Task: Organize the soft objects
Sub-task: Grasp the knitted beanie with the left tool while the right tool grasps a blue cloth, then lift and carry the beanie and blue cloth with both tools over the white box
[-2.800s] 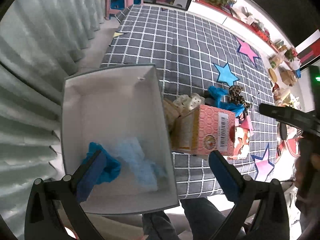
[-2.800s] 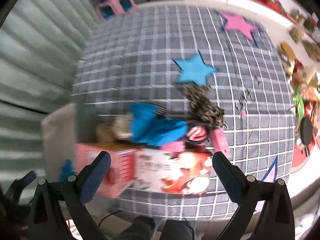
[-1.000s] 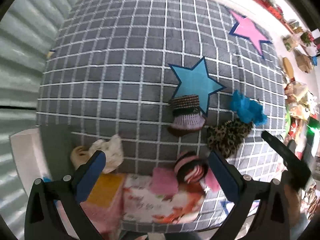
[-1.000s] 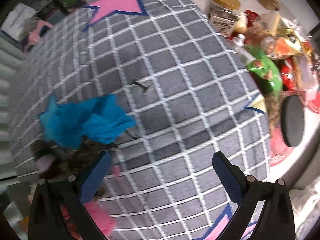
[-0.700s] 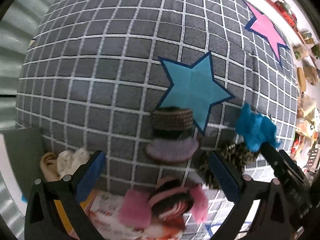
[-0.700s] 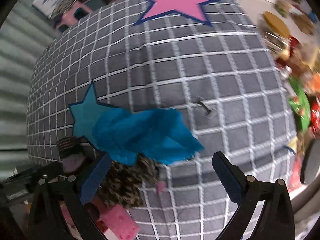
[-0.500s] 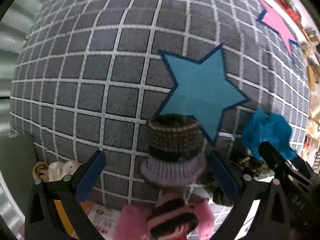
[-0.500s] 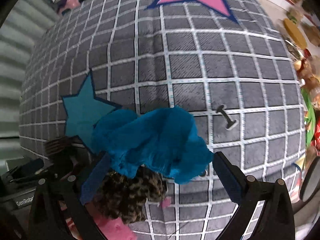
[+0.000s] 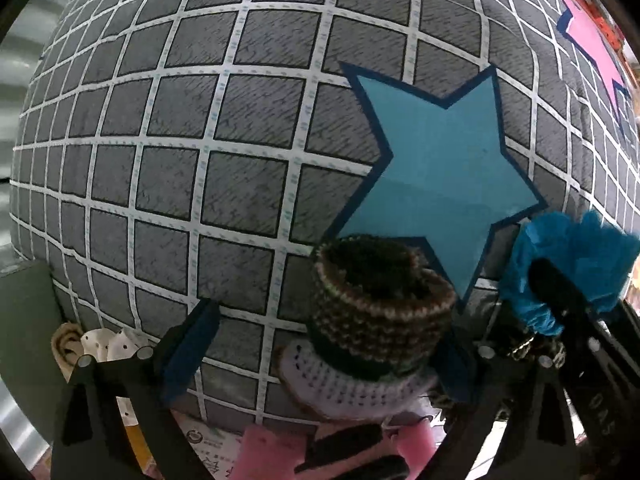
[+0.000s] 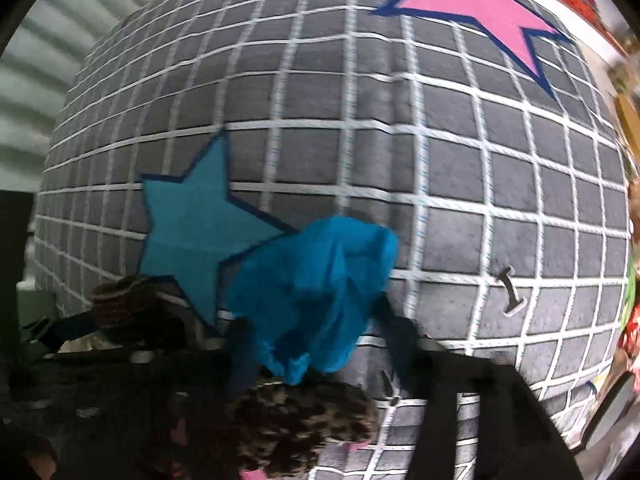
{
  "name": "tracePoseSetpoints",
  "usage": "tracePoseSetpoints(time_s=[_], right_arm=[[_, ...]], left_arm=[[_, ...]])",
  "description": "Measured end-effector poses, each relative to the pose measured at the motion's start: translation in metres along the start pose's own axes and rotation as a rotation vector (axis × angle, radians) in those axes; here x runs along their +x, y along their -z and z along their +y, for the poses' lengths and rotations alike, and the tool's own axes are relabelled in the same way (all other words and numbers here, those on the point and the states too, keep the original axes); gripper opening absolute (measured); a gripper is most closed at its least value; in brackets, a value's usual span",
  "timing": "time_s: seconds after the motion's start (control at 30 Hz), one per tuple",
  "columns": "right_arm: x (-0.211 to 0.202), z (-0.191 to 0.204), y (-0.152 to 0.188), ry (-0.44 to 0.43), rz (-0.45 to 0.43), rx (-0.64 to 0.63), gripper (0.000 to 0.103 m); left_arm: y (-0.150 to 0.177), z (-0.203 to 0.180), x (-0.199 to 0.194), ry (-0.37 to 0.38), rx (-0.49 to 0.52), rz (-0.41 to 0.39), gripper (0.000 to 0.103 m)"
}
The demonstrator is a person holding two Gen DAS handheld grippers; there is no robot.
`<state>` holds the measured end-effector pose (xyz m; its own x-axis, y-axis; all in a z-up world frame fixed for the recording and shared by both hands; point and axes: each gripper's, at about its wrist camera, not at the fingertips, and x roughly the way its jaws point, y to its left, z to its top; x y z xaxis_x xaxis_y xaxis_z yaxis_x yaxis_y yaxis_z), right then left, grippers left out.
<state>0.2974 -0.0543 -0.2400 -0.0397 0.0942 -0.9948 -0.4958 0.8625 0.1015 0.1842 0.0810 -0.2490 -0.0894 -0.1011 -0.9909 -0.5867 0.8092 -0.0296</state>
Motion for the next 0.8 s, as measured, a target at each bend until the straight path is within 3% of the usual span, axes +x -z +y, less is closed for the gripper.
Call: tracePoseSetpoints(time_s=[0.03,0.07,0.13,0.17,0.2,0.43,0.8], right_arm=[[0.0,0.003,-0.002,-0.019,0.009,0.003,0.032],[-0.001,0.006,-0.003,-0.027,0.012,0.005,0.032],[-0.006,0.013,-0.005,-0.037,0.008,0.01,0.03],[-0.011,0.015,-0.007,-0.04,0.002,0.013,0.03],[-0.015,0.015,-0.008,-0.042,-0.004,0.014,0.03],[-0.042,0.003,-0.013,-0.068,-0.019,0.044,0.03],[-0.071,-0.017,0.015,-0.092,-0.02,0.077,0.03]], left_arm=[[0.0,-0.003,0.001,0.003,0.012,-0.001,0.093],[-0.004,-0.007,-0.001,0.013,0.024,-0.002,0.085],[-0.01,-0.02,-0.006,0.021,0.05,-0.008,0.065],[-0.014,-0.03,-0.011,0.02,0.072,-0.015,0.043],[-0.015,-0.035,-0.014,0.017,0.092,-0.015,0.04],[-0.009,-0.046,-0.041,0.033,0.133,-0.043,0.036],[0.018,-0.053,-0.118,0.027,0.269,-0.157,0.036]])
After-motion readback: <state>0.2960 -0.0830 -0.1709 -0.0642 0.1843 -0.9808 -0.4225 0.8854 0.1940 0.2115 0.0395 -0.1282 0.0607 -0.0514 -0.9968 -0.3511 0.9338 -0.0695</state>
